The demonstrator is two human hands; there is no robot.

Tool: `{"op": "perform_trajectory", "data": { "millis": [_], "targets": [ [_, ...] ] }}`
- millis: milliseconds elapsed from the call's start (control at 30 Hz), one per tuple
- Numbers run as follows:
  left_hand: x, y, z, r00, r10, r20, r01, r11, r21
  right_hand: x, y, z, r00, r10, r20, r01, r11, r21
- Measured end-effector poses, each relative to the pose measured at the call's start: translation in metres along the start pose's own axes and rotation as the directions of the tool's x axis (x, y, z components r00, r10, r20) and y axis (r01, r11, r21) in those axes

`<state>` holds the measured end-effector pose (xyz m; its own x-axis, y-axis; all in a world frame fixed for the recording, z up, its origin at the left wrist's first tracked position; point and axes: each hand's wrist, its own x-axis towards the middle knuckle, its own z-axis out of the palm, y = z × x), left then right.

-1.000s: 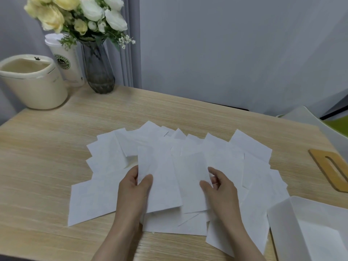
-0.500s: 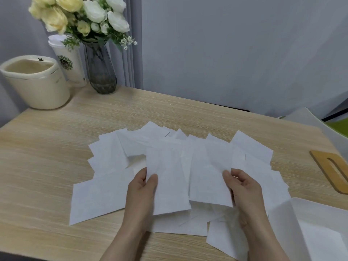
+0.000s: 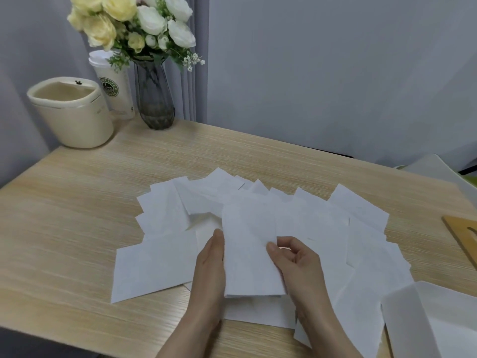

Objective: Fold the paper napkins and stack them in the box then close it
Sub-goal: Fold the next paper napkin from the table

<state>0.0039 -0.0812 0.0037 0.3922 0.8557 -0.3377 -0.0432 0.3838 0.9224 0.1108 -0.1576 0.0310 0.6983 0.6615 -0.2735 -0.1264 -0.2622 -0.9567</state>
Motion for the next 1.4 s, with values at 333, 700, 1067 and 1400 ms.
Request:
{"op": "perform_trajectory", "data": {
  "millis": [333, 700, 1067, 1400],
  "targets": [
    [0.003, -0.004, -0.014, 1.000, 0.017, 0.020, -0.017, 0.999, -0.030, 0.000, 0.003, 0.009, 0.997, -0.076, 0.009, 0.076, 0.988, -0.136],
    [0.002, 0.000, -0.032, 1.000, 0.030, 0.002, -0.030, 0.998, -0.060, 0.003, 0.004, 0.020, 0.988, 0.038, 0.147, -0.031, 0.998, -0.048],
    [0.013, 0.006, -0.089, 0.963, 0.126, -0.238, -0.127, 0.992, 0.013, 0.031, 0.009, 0.069, 0.797, -0.582, 0.165, 0.540, 0.563, -0.625],
    [0.011, 0.018, -0.123, 0.936, 0.136, -0.324, -0.160, 0.986, -0.048, 0.064, 0.007, 0.111, 0.708, -0.594, 0.381, 0.613, 0.251, -0.749]
  ]
}}
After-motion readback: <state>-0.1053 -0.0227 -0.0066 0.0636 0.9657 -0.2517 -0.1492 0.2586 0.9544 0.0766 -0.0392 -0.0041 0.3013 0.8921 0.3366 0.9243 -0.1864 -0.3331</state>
